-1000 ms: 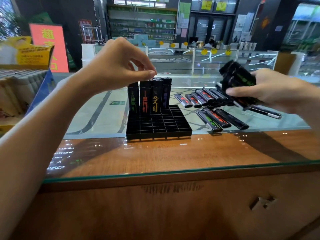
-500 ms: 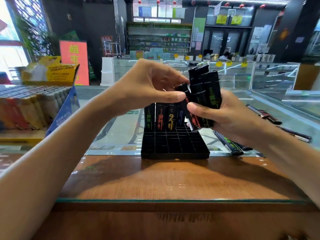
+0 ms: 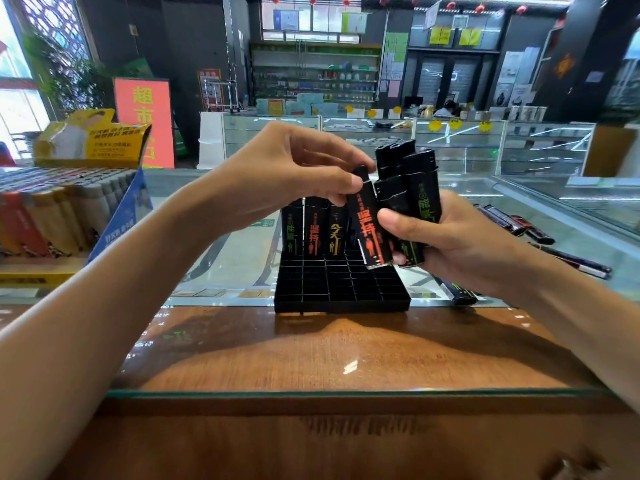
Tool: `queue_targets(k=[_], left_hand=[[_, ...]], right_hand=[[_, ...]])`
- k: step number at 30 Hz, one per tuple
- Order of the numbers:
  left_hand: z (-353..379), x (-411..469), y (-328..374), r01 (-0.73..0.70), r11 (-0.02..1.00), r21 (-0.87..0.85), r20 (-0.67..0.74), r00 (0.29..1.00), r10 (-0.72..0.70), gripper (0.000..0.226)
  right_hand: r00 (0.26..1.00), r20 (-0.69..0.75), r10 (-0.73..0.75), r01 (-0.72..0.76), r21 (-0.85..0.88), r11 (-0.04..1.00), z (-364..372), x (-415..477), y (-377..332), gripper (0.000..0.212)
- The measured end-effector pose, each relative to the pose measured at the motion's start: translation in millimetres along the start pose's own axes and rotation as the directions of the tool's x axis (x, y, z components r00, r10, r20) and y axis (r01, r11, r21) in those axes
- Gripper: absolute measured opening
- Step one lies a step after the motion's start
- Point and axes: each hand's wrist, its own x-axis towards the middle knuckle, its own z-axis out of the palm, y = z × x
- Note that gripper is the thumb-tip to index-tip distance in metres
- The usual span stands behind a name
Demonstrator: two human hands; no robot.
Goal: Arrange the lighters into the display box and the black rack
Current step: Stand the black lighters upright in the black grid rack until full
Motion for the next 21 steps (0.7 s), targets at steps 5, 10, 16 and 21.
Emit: queue_targets(k=[5, 10, 16, 21], left_hand=[[-1.7, 0.3, -0.4, -0.007, 0.999, -0.053, -0.001, 1.0, 0.007, 0.027], [-1.0, -0.5, 1.2, -0.013, 0.999, -0.052, 0.027, 1.0, 0.015, 0.027], [2.2, -0.3, 0.7, -0.014, 1.0, -0.021, 0.02, 1.0, 0.015, 0.032], [5.5, 0.0, -1.0, -0.002, 0.998, 0.066, -0.049, 0.999, 0.005, 0.03]], right_hand=[[0.999, 0.045, 0.007, -0.009, 0.049, 0.999, -0.5, -0.4, 0.5, 0.021], [0.992, 0.115, 0.048, -0.062, 0.119, 0.991, -2.2, -1.8, -0.3, 0.028], [0.999, 0.016, 0.049, -0.049, 0.012, 0.999, 0.2, -1.7, 0.1, 0.018], [0.991, -0.132, -0.008, -0.021, -0.21, 0.977, 2.8, -1.8, 2.2, 0.014]])
